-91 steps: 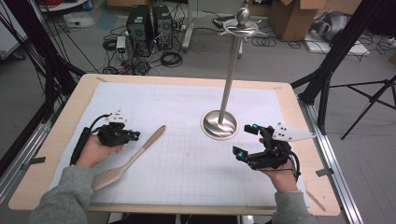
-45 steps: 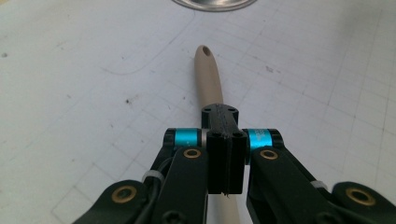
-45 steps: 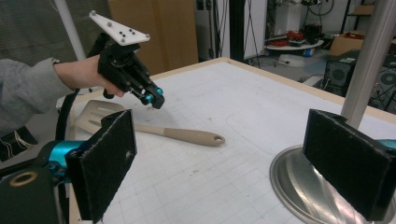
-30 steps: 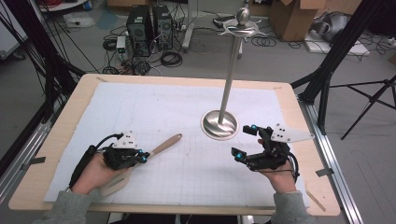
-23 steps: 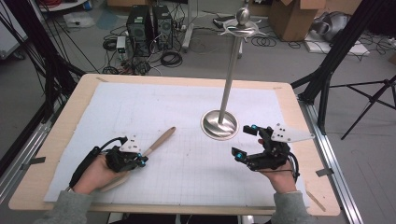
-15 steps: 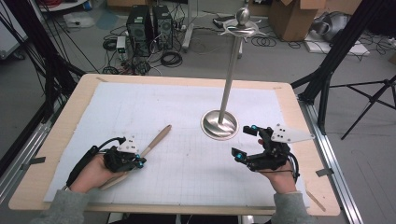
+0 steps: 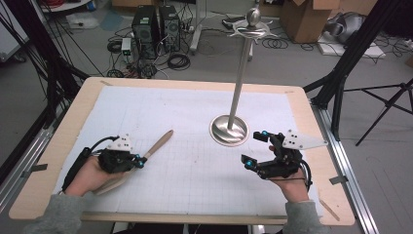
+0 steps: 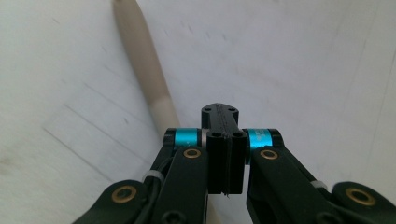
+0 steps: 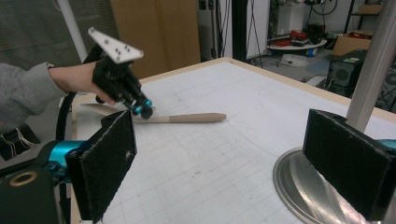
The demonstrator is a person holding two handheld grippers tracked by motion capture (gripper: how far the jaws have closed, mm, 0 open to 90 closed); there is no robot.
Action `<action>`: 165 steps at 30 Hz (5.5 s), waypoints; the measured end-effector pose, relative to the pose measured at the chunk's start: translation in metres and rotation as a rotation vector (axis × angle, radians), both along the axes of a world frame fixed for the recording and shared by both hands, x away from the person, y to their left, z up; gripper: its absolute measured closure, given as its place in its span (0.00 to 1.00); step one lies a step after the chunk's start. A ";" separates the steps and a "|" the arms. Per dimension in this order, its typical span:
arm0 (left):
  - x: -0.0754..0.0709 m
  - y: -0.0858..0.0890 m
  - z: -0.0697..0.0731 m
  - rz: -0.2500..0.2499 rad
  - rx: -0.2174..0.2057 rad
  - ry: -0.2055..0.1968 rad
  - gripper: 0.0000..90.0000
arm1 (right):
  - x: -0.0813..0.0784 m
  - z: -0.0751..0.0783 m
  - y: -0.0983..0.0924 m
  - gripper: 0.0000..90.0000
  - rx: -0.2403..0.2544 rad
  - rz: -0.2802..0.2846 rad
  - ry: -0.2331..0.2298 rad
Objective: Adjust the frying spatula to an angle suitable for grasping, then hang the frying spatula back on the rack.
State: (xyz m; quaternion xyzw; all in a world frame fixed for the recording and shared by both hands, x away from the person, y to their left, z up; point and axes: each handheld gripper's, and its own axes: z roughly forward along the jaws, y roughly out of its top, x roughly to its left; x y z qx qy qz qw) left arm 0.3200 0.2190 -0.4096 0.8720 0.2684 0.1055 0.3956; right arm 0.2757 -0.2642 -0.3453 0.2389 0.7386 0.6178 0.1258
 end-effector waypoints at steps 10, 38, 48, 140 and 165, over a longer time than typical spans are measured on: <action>0.059 -0.015 -0.011 0.213 -0.008 0.092 1.00 | 0.002 0.000 -0.001 0.09 0.004 0.005 -0.011; 0.050 -0.086 -0.020 -0.140 0.105 0.033 1.00 | 0.000 0.001 0.000 0.09 0.005 0.006 -0.014; 0.033 -0.064 0.014 -0.112 0.012 -0.078 1.00 | -0.001 0.001 -0.002 0.09 0.010 0.000 -0.011; -0.003 -0.017 -0.008 -0.156 0.283 0.069 0.68 | -0.006 -0.004 0.002 0.09 -0.031 0.003 0.010; 0.009 -0.011 -0.009 -0.169 0.236 0.110 0.83 | -0.005 -0.008 0.003 0.09 -0.038 0.007 0.021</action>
